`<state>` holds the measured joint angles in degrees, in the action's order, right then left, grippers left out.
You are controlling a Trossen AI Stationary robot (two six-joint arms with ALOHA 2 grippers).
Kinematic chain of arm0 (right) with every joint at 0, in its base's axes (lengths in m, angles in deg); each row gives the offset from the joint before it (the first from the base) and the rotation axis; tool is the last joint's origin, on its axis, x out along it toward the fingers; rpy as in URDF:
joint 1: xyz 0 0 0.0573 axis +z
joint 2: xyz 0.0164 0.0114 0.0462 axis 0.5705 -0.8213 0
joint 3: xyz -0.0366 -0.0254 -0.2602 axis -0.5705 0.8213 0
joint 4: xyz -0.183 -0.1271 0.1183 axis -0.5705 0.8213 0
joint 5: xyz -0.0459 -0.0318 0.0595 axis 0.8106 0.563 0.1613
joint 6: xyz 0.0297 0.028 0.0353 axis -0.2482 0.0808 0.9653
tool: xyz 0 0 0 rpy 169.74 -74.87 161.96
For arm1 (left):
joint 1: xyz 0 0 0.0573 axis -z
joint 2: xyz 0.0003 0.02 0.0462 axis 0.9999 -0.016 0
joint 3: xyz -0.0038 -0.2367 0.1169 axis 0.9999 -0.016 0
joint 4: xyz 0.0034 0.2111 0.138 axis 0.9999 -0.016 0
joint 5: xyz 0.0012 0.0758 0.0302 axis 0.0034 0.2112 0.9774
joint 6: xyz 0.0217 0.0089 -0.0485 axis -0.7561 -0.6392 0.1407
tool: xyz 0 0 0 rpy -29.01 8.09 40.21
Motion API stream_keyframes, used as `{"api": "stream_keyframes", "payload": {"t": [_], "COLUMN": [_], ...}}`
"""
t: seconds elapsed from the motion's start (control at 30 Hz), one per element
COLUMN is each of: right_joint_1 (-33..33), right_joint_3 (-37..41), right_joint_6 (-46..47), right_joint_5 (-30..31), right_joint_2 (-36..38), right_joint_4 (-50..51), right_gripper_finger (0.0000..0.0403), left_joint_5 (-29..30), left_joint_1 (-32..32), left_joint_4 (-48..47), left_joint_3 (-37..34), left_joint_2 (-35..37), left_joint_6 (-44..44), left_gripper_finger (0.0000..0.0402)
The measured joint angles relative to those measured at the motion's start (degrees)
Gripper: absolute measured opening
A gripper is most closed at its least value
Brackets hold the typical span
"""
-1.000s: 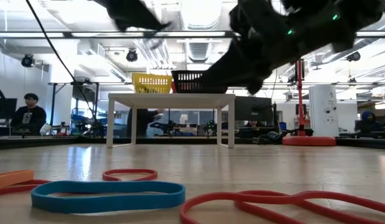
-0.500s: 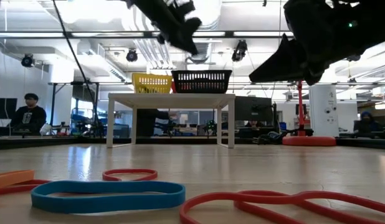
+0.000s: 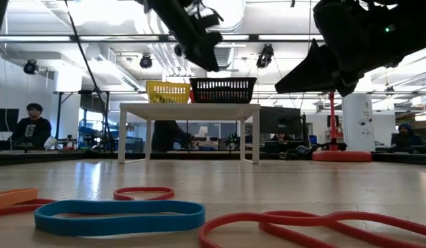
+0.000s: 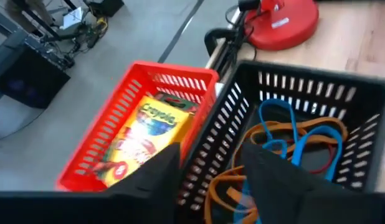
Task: Pick & Place Office Desk Supplies
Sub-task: Put the red rubber band into the black bin on the shelf
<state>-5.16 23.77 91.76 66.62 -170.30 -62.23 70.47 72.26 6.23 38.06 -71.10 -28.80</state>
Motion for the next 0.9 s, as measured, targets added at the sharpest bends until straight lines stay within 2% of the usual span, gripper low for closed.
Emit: {"api": "stream_keyframes", "payload": {"t": [0.2, 0.33, 0.53, 0.67, 0.73, 0.8, 0.9], "right_joint_1": [0.0, -0.2, -1.2, -1.2, -0.8, -0.1, 1.0], "right_joint_3": [0.1, 0.1, 0.2, -0.6, -1.7, -3.8, -8.1], "right_joint_6": [0.0, -0.4, -3.9, -8.6, -12.0, -13.6, -13.9], "right_joint_5": [-0.8, -6.2, -23.6, -37.8, -46.8, -53.4, -57.8], "right_joint_2": [0.0, 0.0, -2.9, -9.2, -13.3, -17.3, -22.2], "right_joint_4": [-0.1, -0.1, -1.9, -11.2, -16.5, -19.7, -19.2], "right_gripper_finger": [0.0027, 0.0036, 0.0069, 0.0103, 0.0121, 0.0137, 0.0159], "left_joint_5": [-2.2, -5.2, -10.5, -10.3, -8.9, -6.2, -0.5], "left_joint_1": [0.7, 2.7, 8.9, 15.7, 19.6, 23.7, 29.3], "left_joint_4": [-5.4, -11.2, -19.5, -23.4, -22.9, -21.9, -19.5], "left_joint_3": [0.4, 0.4, 0.3, -0.7, -2.9, -5.7, -10.4], "left_joint_2": [4.4, 7.8, 10.4, 10.5, 10.5, 10.6, 10.8], "left_joint_6": [3.8, 7.1, 11.9, 15.1, 16.8, 19.0, 23.0], "left_gripper_finger": [0.0238, 0.0250, 0.0232, 0.0216, 0.0210, 0.0204, 0.0197]}}
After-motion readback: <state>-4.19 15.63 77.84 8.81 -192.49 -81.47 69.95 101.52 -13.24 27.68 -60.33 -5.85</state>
